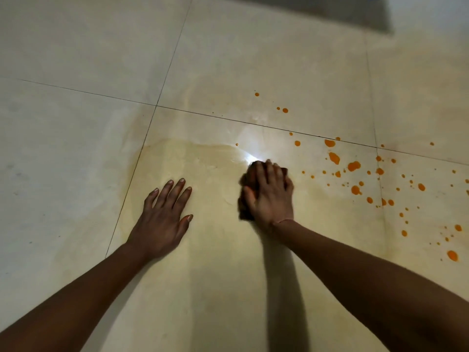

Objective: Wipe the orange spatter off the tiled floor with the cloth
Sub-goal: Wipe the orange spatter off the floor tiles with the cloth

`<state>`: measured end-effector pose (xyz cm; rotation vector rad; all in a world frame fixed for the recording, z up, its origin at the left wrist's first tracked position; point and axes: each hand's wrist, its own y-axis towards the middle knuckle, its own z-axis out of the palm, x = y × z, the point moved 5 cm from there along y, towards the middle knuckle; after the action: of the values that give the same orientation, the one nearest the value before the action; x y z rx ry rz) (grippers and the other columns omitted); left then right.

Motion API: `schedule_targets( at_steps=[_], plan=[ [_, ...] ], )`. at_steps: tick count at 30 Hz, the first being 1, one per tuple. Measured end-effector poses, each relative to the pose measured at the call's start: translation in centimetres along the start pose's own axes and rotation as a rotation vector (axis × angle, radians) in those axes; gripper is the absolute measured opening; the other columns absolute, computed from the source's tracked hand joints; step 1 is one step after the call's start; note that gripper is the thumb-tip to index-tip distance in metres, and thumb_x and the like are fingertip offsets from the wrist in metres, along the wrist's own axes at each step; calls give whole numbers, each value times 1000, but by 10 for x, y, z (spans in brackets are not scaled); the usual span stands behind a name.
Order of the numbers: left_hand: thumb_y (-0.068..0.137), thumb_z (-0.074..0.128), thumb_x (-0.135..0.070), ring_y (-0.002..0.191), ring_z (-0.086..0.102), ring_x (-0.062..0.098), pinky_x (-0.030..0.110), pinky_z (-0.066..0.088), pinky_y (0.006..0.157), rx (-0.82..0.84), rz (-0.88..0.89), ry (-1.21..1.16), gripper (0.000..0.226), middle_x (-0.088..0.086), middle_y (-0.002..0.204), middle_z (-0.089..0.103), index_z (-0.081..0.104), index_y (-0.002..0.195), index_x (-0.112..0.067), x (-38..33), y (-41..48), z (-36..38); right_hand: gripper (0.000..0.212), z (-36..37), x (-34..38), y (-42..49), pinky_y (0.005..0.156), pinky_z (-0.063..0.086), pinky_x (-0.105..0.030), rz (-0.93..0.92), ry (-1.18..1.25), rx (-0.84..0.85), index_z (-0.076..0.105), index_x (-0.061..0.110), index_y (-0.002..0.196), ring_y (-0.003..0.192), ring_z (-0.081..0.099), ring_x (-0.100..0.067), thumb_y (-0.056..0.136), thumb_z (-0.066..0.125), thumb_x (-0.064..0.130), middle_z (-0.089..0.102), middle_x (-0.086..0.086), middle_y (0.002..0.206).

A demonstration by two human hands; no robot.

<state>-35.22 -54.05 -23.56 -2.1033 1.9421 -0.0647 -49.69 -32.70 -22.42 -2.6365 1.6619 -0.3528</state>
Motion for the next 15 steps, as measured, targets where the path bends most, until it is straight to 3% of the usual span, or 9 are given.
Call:
schedule_targets(
  at_steps=[3, 5, 8, 11, 12, 15],
  plan=[
    [96, 11, -55, 149, 0, 22, 44, 6, 118, 49, 10, -12, 70, 3, 163, 4, 18, 154, -17, -1, 1, 1, 72, 17, 34, -37, 115, 16, -50, -568, -74, 190, 24, 21, 154, 146, 20, -29, 91, 31, 56, 26, -11, 159],
    [91, 4, -65, 149, -10, 22, 44, 0, 119, 87, -4, -41, 80, 1, 162, -6, 11, 154, -17, -2, 3, -1, 72, 9, 5, -39, 115, 18, -47, -832, -172, 255, 24, 20, 154, 146, 23, -28, 93, 32, 57, 26, -11, 159],
    [77, -3, -80, 146, -20, 24, 46, -4, 118, 218, -17, -34, 100, 3, 159, -22, -3, 154, -16, -7, 6, -5, 73, -14, -46, 16, 116, 16, -46, -743, -237, 225, 22, 18, 155, 146, 24, -31, 93, 26, 58, 24, -14, 159],
    [57, -9, -93, 145, -23, 29, 47, 2, 119, 427, -20, 27, 123, 8, 156, -29, -14, 152, -14, -9, 11, -18, 76, -28, -65, 49, 118, 8, -43, -612, -314, 280, 7, 20, 156, 150, 10, -27, 92, 10, 61, 10, -10, 163],
    [58, -2, -94, 145, -22, 30, 47, 7, 120, 498, -40, 48, 124, 9, 156, -30, -15, 151, -13, -12, 15, -24, 77, -30, -64, 51, 118, 7, -42, -594, -292, 275, 7, 20, 156, 150, 7, -27, 91, 8, 61, 8, -10, 163],
    [70, 44, -85, 144, -22, 37, 52, 16, 118, 646, -122, 1, 126, 14, 155, -31, -17, 150, -12, -28, 26, -36, 79, -25, -54, 37, 117, 5, -43, -511, -189, 206, 17, 16, 156, 149, 11, -28, 88, 18, 57, 16, -14, 162]
  ],
)
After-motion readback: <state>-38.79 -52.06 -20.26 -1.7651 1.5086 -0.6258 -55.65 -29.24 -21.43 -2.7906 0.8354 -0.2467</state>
